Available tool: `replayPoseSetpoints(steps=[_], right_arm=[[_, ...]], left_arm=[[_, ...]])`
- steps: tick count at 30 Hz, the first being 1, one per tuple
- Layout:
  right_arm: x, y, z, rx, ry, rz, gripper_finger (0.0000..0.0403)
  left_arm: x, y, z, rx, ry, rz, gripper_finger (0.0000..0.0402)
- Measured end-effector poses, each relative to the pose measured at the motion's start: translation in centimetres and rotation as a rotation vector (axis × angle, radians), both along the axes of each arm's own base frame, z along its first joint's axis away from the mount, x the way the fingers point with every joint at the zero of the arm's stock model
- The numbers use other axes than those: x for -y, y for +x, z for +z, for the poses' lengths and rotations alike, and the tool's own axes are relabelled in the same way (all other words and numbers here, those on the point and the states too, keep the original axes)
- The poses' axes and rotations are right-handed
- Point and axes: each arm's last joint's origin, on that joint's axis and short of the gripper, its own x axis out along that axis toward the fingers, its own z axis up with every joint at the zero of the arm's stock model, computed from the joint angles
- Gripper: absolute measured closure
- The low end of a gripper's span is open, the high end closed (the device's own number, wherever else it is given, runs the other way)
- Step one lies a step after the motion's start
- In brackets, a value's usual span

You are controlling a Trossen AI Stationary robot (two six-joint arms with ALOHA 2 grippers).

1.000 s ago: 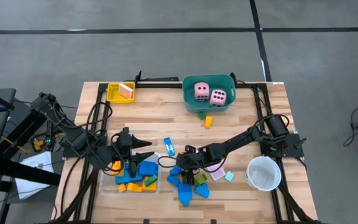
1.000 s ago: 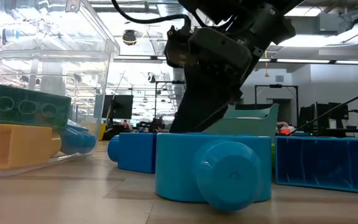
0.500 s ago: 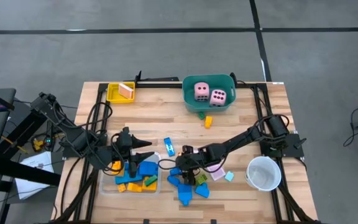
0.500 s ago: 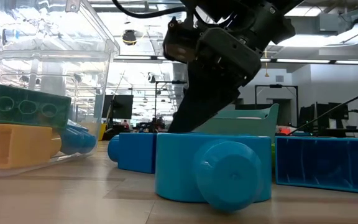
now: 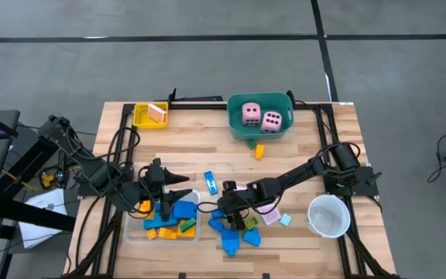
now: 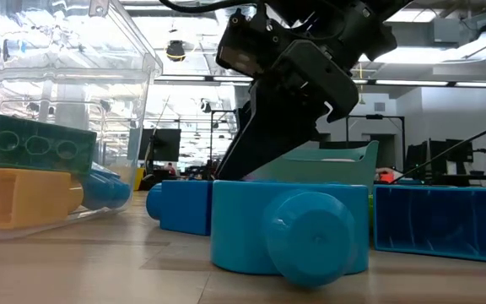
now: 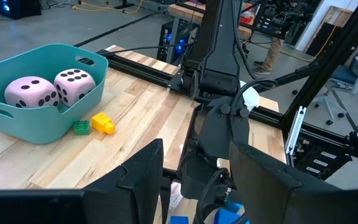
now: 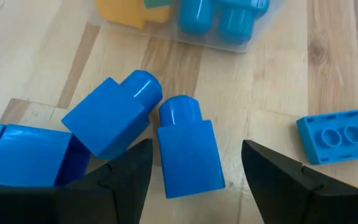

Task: Pick & Place Toys
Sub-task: Put the blue game piece into the transparent bin

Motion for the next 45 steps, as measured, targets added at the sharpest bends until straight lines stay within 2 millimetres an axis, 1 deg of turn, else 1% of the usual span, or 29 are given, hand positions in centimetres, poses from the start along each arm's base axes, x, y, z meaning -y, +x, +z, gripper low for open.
replayPoseSetpoints(steps=[13, 17, 28, 33, 36, 41, 42, 45], right_arm=[[0.15, 0.04, -0.01, -0.008, 0.023, 0.015, 0.0165], [0.26, 0.04, -0.61, -0.029, 0.031, 0.021, 0.0165], [0.51, 0.21, -0.5, -0.022, 0.045, 0.006, 0.0169], [0.44, 0.18, -0.5, -0.028, 0.059, 0.022, 0.0198], [0.36, 0.11, -0.54, -0.041, 0.081, 0.052, 0.0224], [0.38, 0.01, -0.62, -0.055, 0.08, 0.052, 0.0272], [0.38, 0.0, -0.62, -0.058, 0.084, 0.048, 0.0278], [0.4, -0.05, -0.62, -0.069, 0.092, 0.029, 0.0279]], left_arm=[[0.0, 0.0, 0.0, 0.0, 0.0, 0.0, 0.022], [0.0, 0.0, 0.0, 0.0, 0.0, 0.0, 0.022], [0.0, 0.0, 0.0, 0.0, 0.0, 0.0, 0.022], [0.0, 0.0, 0.0, 0.0, 0.0, 0.0, 0.022], [0.0, 0.0, 0.0, 0.0, 0.0, 0.0, 0.022], [0.0, 0.0, 0.0, 0.0, 0.0, 0.0, 0.022], [0.0, 0.0, 0.0, 0.0, 0.0, 0.0, 0.022], [-0.01, 0.0, 0.0, 0.0, 0.0, 0.0, 0.022]])
